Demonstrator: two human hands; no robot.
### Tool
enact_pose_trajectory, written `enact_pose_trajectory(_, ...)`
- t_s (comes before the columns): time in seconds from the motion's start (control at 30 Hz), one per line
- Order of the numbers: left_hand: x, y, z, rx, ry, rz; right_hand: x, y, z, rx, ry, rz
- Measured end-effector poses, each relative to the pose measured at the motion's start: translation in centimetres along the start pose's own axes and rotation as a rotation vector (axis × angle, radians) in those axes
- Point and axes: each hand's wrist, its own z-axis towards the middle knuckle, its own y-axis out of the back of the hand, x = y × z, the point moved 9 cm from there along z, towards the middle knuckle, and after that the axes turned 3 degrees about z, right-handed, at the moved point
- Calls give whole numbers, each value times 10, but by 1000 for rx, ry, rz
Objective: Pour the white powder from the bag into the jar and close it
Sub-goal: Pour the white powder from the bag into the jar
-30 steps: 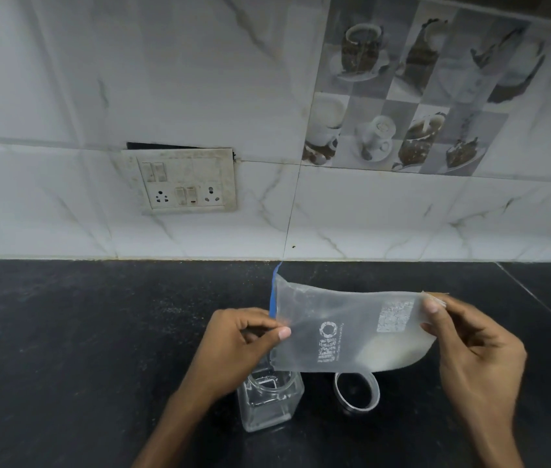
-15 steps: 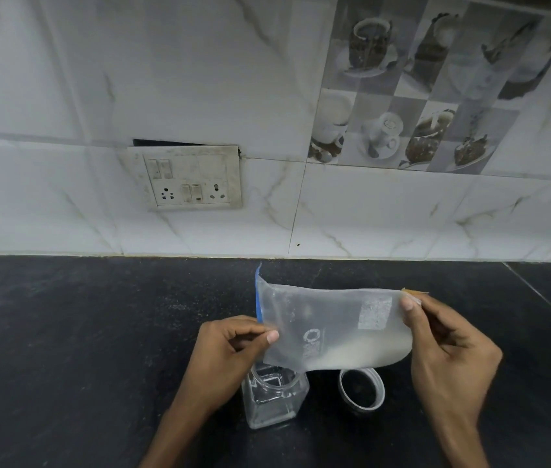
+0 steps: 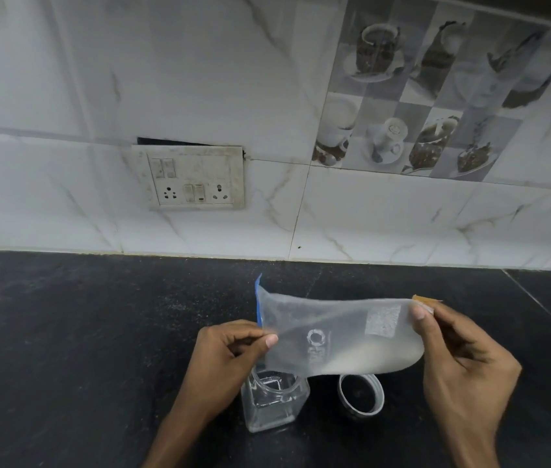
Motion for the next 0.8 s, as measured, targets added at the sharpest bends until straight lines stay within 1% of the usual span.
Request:
enact_pose_trajectory(0.13, 3, 1, 0, -8, 3, 18, 2, -7, 0, 10, 9, -8)
enact_pose_trajectory(0.23, 2, 4, -1, -20, -9, 19, 1, -5, -2, -21, 12, 3)
enact_pose_trajectory(0.33, 3, 4, -2, -15, -6, 12, 7, -4, -5, -27, 55, -13)
enact_pose_trajectory(0.43, 5, 5, -3, -23, -5, 21, 14, -14, -5, 18, 82, -65)
enact_pose_trajectory(0.6, 6, 7, -3, -38, -1, 3, 1, -14, -2, 108, -11, -134)
enact_pose_trajectory(0.73, 8, 7, -4, -29, -7, 34, -20, -12, -3, 225, -188, -76)
enact_pose_trajectory(0.8, 10, 7, -4, -32, 2, 30, -26, -12, -3, 268, -223, -99)
